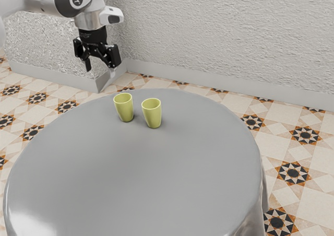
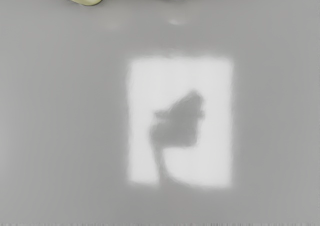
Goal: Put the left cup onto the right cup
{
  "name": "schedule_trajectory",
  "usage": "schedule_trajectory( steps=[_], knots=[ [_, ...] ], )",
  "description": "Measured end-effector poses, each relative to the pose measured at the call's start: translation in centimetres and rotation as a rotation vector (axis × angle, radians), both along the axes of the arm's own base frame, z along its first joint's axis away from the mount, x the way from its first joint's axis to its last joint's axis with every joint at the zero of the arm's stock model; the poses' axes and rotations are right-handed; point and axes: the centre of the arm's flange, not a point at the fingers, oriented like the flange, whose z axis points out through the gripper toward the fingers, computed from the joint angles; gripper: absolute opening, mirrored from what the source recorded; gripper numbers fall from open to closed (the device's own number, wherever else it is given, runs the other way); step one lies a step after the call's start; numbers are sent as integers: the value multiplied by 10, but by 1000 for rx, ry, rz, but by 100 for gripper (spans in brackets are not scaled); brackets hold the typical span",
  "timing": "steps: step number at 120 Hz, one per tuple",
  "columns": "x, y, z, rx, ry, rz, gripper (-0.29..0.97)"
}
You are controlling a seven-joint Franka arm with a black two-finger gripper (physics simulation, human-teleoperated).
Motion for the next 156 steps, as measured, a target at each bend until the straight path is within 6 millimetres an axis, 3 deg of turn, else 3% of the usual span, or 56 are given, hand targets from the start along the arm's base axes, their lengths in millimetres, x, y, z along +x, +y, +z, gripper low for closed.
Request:
schedule_trajectory(
  steps=[25, 33, 55, 93, 110, 156],
  knots=[
    [4, -4, 2, 1, -3, -2, 68],
    [10, -7, -7, 6, 8, -3, 68],
    [40, -8, -40, 28, 42, 4, 68],
    [89, -16, -51, 55, -6, -1, 68],
    [110, -10, -61, 12, -13, 0, 68],
    [134, -9, -86, -7, -1, -2, 68]
  ],
)
